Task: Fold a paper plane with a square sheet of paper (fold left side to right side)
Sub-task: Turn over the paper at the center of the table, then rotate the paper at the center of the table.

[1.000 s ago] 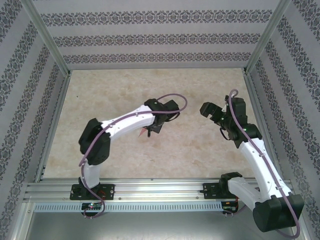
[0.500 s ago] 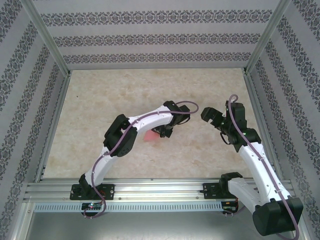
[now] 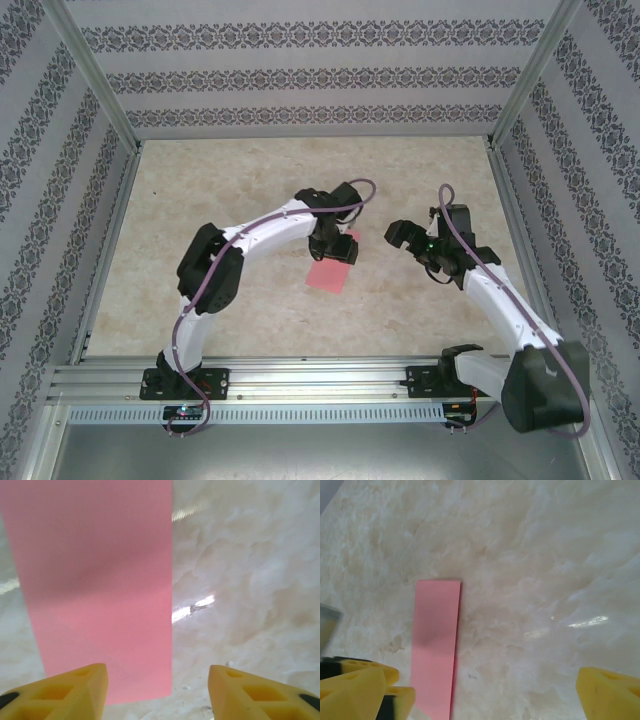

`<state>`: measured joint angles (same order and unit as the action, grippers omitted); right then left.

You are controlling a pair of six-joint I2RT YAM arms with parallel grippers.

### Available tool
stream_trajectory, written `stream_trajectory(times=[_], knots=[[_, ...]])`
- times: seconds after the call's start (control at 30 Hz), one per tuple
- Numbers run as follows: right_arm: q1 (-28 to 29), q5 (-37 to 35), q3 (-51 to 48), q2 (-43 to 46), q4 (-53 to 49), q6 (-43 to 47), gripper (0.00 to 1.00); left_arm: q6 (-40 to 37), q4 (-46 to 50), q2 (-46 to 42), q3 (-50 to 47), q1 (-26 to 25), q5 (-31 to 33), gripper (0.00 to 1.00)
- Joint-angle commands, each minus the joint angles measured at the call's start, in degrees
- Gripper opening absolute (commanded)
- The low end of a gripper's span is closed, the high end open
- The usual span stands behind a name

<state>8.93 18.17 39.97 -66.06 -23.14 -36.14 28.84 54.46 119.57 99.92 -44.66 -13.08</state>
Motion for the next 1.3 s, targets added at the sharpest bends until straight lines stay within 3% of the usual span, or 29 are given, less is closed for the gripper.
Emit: stream_trajectory(times=[0.0,0.13,0.27,0.5,0.77,1.27], knots=[[2.92,5.42,0.61,-4.81,6.40,-1.71,0.98,1.28,-10.02,-4.95,-4.88,1.94,-7.90,0.59],[7.02,5.57,1.83,-10.72,11.40,-4.06,0.91,2.38,-14.04,-10.57,-11.90,5.12,-8.15,0.60],[10.75,5.60,5.59,-16.99,13.56,-3.91,0.81,4.78,-20.63,-14.89,-21.04,10.40,-12.58,0.59],[12.28,7.72,11.04,-28.39,20.20,-4.26,0.68,7.65,-28.74,-17.61,-29.93,15.42,-17.65,0.59],[12.30,9.07,17.61,-38.72,19.43,-1.00,0.65,7.90,-29.67,-17.75,-32.29,16.36,-17.60,0.59],[13.57,12.05,24.92,-48.66,16.40,3.74,0.59,8.59,-31.12,-17.33,-33.76,17.07,-17.37,0.57]])
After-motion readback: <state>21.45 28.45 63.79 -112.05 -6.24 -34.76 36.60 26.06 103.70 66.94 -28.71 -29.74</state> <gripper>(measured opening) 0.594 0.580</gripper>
